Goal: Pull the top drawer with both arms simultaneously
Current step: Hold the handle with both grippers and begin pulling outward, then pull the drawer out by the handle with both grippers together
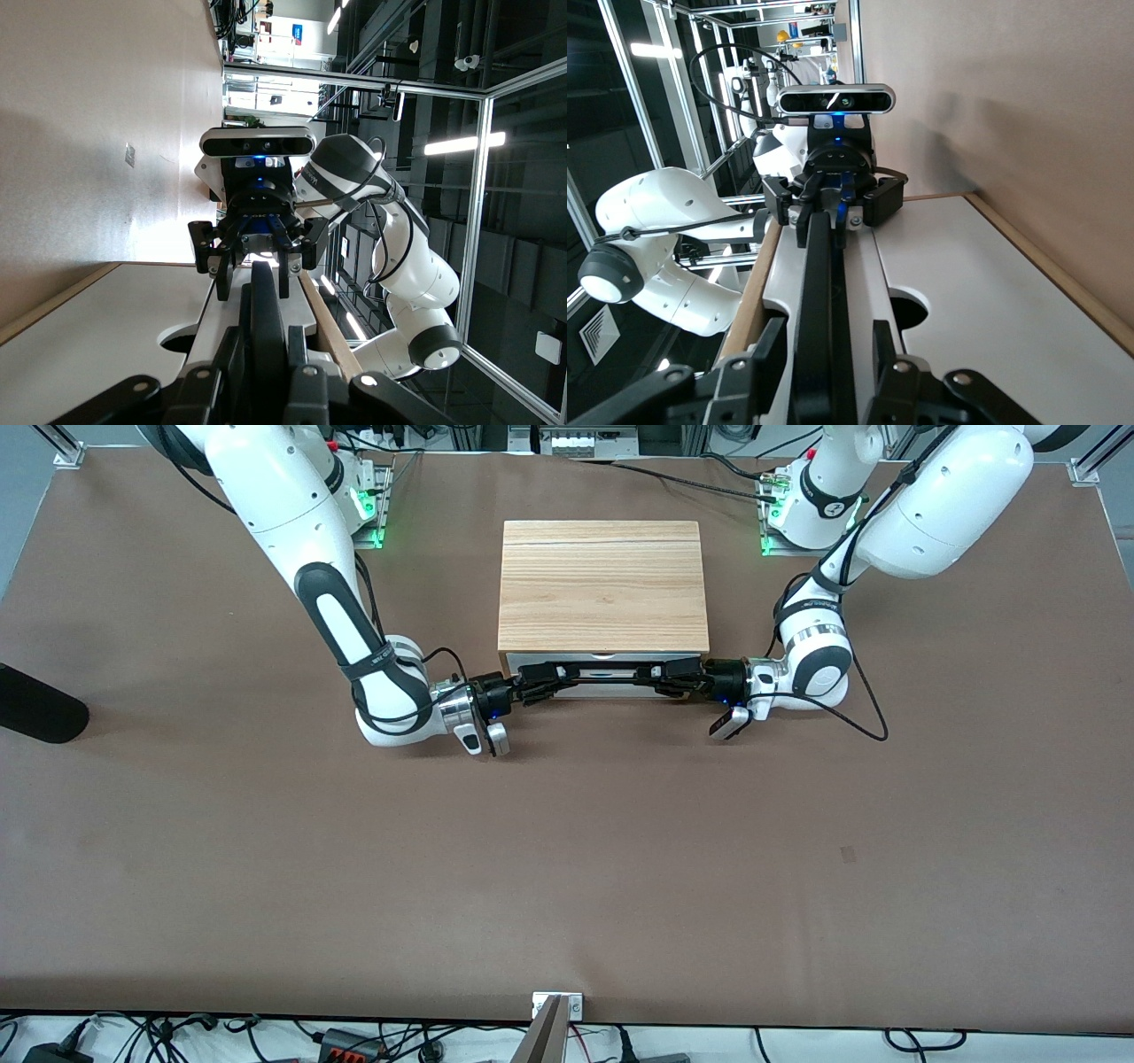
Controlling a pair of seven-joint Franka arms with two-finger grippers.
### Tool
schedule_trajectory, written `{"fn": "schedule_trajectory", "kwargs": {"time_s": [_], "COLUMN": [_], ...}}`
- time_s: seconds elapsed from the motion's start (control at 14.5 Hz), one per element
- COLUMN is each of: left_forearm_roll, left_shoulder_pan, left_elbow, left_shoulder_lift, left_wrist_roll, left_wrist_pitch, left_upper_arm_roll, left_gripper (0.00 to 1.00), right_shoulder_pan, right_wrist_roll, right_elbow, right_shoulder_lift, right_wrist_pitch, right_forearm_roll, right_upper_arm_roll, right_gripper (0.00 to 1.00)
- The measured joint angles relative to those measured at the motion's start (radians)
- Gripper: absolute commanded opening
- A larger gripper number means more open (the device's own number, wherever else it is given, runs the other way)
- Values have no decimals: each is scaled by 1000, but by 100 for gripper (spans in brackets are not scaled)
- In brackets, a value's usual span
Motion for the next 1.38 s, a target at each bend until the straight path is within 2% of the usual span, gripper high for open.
{"fn": "schedule_trajectory", "kwargs": {"time_s": [0.14,0.35,1.04,1.38], "left_forearm_roll": [-1,-2,-2,-2], "left_shoulder_pan": [1,2,2,3], "left_elbow": [0,-1,5,39], "left_shoulder_lift": [1,0,1,2], "left_wrist_roll": [0,-8,-6,-3], "left_wrist_pitch": [-5,-7,-2,28], "left_upper_arm_roll": [-1,-1,-1,-1], "left_gripper": [11,9,8,8], "right_shoulder_pan": [4,3,3,2], "right_wrist_roll": [0,-1,-4,-3], "right_elbow": [0,1,5,47], "right_shoulder_lift": [0,-5,-4,11], "right_wrist_pitch": [5,-10,-6,12], "right_forearm_roll": [2,8,9,9], "right_upper_arm_roll": [0,0,-1,-7], "right_gripper": [24,0,0,0]}}
